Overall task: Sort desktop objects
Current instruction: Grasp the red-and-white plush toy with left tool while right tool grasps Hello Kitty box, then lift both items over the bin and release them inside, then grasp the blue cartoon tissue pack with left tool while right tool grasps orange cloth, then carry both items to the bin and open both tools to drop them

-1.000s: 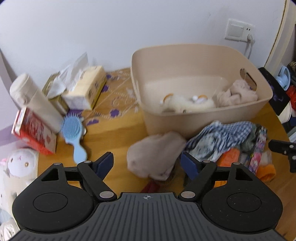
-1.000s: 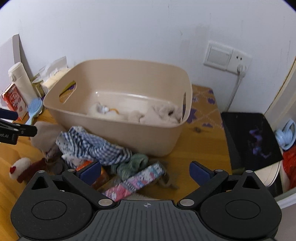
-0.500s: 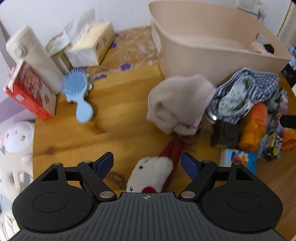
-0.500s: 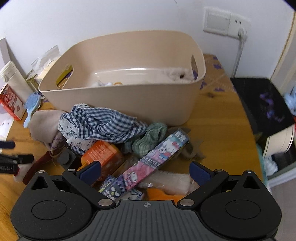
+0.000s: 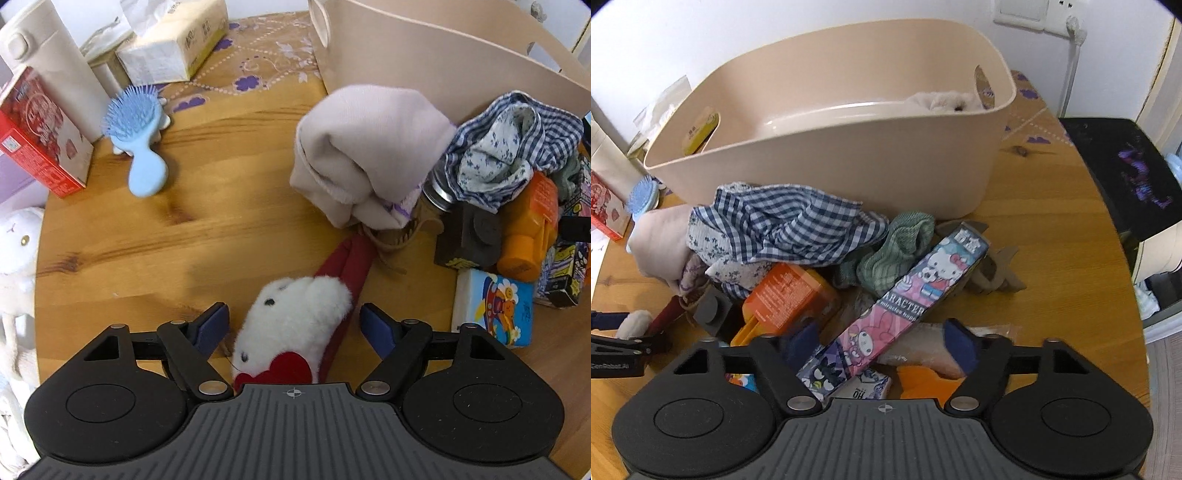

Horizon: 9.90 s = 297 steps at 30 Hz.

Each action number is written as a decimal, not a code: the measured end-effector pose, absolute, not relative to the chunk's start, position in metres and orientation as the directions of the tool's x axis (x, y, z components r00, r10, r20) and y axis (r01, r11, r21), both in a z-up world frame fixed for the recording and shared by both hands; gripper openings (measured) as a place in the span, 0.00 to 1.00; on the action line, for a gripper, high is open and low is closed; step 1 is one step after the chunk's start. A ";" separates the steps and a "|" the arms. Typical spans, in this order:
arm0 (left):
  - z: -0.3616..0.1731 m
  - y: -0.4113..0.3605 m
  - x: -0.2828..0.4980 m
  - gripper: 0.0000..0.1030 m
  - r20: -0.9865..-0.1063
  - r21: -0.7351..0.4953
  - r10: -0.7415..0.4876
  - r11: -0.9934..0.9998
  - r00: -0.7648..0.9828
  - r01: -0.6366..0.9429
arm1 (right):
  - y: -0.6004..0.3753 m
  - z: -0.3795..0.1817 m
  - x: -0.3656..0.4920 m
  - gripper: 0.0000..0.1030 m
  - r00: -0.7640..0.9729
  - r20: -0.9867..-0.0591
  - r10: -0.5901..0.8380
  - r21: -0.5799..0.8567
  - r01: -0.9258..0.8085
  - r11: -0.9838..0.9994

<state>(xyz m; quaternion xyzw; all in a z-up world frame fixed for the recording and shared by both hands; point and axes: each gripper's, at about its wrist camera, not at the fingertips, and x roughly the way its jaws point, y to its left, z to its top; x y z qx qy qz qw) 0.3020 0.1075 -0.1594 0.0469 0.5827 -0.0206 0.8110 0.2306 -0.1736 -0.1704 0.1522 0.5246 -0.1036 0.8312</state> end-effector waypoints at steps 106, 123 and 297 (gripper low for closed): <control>-0.109 -0.029 0.446 0.47 -0.898 0.127 0.081 0.989 0.432 0.080 | -0.250 -0.109 0.338 0.20 0.618 -0.786 0.016 -0.064 -0.107 0.992; -0.065 -0.021 0.420 0.78 -0.863 0.093 0.044 0.993 0.504 0.072 | -0.248 -0.087 0.310 0.81 0.667 -0.745 -0.015 -0.057 -0.040 0.998; -0.081 -0.023 0.421 0.62 -0.848 0.091 -0.016 0.980 0.530 0.175 | -0.220 -0.072 0.284 0.18 0.741 -0.669 -0.055 -0.207 -0.115 0.971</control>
